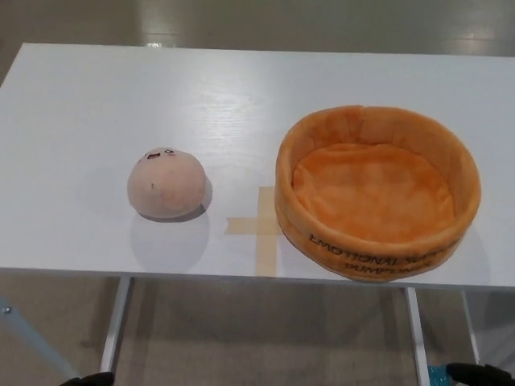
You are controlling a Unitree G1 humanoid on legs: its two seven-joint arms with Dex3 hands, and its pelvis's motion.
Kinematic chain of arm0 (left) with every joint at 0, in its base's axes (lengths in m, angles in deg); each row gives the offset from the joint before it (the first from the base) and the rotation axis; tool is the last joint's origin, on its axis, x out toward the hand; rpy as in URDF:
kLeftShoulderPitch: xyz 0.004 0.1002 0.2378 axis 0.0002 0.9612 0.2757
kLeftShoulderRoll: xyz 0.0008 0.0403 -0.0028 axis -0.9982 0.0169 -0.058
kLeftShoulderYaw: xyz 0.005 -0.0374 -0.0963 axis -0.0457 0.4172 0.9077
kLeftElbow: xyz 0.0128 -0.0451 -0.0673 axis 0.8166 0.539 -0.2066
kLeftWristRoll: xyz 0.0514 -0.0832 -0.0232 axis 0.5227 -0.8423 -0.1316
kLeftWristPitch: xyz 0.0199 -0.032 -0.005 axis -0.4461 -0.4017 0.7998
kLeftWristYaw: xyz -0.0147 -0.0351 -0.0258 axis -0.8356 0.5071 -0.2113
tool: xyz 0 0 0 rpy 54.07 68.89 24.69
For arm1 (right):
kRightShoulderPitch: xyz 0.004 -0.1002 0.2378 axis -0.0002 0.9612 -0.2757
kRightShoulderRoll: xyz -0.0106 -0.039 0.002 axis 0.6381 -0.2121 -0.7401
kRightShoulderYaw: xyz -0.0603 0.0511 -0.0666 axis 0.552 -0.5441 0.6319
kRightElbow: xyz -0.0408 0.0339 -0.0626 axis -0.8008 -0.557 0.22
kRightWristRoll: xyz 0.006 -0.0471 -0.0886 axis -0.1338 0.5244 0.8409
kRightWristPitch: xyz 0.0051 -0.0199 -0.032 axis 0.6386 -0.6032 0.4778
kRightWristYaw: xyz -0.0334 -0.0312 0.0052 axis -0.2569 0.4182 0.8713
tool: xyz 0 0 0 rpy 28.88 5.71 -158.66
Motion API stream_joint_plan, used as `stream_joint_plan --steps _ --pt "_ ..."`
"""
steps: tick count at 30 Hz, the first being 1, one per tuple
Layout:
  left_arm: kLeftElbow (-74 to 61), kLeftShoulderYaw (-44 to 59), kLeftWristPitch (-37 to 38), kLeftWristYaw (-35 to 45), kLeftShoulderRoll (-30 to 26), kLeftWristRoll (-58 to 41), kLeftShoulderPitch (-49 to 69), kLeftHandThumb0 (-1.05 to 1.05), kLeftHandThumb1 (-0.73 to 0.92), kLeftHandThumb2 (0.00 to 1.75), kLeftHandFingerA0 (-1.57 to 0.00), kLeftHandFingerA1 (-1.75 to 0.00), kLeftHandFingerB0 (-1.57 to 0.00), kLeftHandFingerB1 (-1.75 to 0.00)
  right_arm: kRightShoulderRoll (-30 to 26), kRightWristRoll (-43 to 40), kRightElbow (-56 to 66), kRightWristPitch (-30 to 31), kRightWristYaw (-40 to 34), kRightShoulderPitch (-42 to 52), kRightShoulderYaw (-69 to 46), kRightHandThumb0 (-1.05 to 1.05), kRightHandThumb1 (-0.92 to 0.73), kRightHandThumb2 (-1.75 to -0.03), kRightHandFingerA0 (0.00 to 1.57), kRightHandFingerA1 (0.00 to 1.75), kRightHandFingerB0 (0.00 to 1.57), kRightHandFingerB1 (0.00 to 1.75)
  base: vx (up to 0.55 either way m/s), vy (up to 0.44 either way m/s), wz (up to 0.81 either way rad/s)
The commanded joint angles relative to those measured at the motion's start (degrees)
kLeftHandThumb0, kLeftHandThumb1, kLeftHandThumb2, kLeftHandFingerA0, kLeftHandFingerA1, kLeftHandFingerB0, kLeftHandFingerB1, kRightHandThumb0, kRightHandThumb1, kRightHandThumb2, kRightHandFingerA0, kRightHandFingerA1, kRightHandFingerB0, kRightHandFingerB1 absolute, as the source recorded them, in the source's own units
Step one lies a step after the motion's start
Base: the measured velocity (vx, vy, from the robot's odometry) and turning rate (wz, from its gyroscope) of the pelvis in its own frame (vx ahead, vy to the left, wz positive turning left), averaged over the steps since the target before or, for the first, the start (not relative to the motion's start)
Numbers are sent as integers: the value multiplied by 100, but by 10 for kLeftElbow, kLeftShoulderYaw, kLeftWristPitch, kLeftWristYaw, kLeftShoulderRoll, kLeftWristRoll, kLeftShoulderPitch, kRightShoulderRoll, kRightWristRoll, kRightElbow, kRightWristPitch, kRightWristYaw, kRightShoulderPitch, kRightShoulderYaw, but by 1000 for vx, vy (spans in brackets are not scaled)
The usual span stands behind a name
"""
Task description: Use the left hand to pick up the pink round toy on the left and place it inside the orange plate on the desk.
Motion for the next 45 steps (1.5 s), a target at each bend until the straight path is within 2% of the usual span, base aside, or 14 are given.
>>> stream_joint_plan --steps 1,5,10,16,17,20,22,24,27,28,29,34,43,45 --pt "12 9 24 16 -4 -19 11 -31 68 60 -62 -46 -47 -37 0 -10 -22 -56 -16 3 -1 -15 -68 -59 66 60 61 49 0 0 0" --pt "15 10 31 20 -5 -18 12 -32 69 60 -61 -46 -46 -37 -1 -9 -29 -62 -18 4 1 -16 -67 -59 66 60 61 49 0 0 0" --pt "14 -30 57 36 -41 19 24 -30 66 60 -41 -40 -35 -33 -3 -10 -35 -60 -19 11 1 -16 -67 -59 68 63 62 48 0 0 0" --pt "-47 -51 82 115 -86 4 62 -34 66 60 -45 -39 -30 -31 -3 -12 -37 -61 -19 4 1 -17 -66 -58 71 63 63 49 0 0 0" --pt "-98 -54 86 166 -105 -12 91 -36 68 62 -40 -39 -26 -30 -2 -14 -37 -63 -18 5 0 -16 -66 -58 69 62 63 49 0 0 0" --pt "-177 -54 83 225 -125 -44 127 -33 67 60 -43 -38 -29 -30 -4 -14 -37 -62 -15 -2 0 -16 -66 -58 68 61 63 49 0 0 0" --pt "-238 -57 85 294 -149 -76 154 -36 69 62 -40 -39 -26 -30 -6 -10 -37 -61 -18 -2 3 -17 -67 -59 67 60 62 49 0 0 0" --pt "-323 -61 81 384 -184 -128 184 -31 70 61 -36 -38 -32 -31 -7 -4 -39 -64 -23 -4 7 -16 -67 -59 67 60 61 49 0 0 0" --pt "-397 -61 74 460 -207 -188 204 -26 69 61 -35 -37 -40 -34 -6 -9 -39 -64 -19 -6 3 -16 -67 -59 66 60 61 48 0 0 0" --pt "-420 -62 65 471 -213 -199 210 -26 69 61 -35 -37 -40 -34 -6 -9 -38 -64 -18 -6 3 -16 -67 -59 66 60 61 48 0 0 0" --pt "-441 -64 56 483 -218 -211 215 -29 67 60 -39 -36 -49 -37 -6 -8 -38 -62 -20 -6 4 -17 -67 -59 66 58 61 48 0 0 0" --pt "-544 -80 70 534 -256 -247 234 -32 67 60 -48 -37 -52 -38 -4 -10 -38 -62 -18 -7 2 -16 -67 -59 66 59 61 48 0 0 0" --pt "-660 -79 37 577 -289 -312 240 -37 71 61 -47 -38 -55 -39 -6 -6 -40 -59 -21 -17 5 -15 -67 -59 66 58 61 48 0 0 0" --pt "-742 -59 30 579 -310 -358 243 -45 66 59 -45 -44 -50 -39 -6 -3 -39 -57 -23 -21 7 -16 -67 -59 68 59 62 48 0 0 0"
